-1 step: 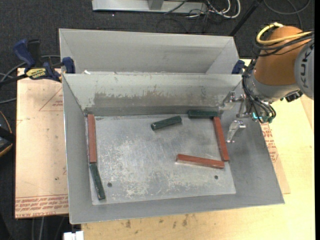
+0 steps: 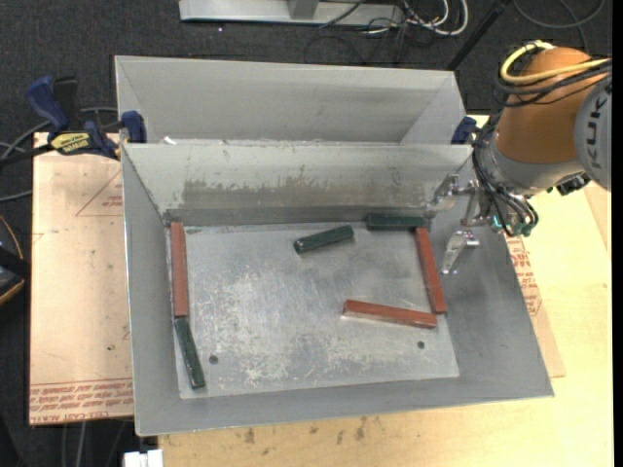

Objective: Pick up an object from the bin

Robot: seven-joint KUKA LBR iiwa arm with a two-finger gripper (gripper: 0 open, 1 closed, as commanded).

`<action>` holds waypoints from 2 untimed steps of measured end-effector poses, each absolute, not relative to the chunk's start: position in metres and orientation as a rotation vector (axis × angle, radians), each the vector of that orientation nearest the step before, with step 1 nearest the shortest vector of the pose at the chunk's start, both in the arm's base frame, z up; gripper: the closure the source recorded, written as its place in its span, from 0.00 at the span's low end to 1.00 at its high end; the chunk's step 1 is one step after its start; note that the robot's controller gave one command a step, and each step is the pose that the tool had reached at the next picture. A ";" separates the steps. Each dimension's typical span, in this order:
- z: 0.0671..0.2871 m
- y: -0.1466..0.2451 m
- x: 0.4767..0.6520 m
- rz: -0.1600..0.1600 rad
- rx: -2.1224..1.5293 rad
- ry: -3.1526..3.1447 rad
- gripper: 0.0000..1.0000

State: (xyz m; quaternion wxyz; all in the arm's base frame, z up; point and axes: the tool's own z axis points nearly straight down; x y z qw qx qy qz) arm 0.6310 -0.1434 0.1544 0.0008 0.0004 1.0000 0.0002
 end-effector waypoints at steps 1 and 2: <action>0.121 -0.114 0.571 0.000 -0.042 3.137 0.00; 0.078 -0.092 0.595 -0.004 -0.151 3.123 1.00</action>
Offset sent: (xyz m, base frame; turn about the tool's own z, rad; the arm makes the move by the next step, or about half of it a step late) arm -0.0415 0.0523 -0.0844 -0.0980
